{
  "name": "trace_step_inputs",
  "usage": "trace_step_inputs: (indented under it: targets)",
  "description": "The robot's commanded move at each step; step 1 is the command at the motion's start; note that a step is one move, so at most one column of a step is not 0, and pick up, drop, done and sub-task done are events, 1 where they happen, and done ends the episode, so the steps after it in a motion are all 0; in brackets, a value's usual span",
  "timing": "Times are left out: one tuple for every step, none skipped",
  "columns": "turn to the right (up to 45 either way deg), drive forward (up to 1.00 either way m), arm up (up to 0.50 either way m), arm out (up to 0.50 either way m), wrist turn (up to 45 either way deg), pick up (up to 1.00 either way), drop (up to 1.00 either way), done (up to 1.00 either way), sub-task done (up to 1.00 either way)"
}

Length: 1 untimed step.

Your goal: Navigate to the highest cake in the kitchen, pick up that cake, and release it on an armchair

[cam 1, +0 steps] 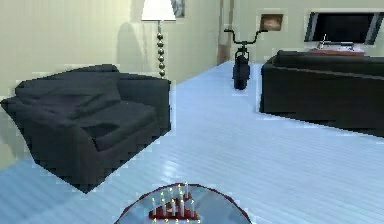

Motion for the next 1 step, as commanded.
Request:
trace_step_inputs:
  targets:
    - [0.0,1.0,0.0,0.0,0.0,0.0,0.0,0.0,0.0]
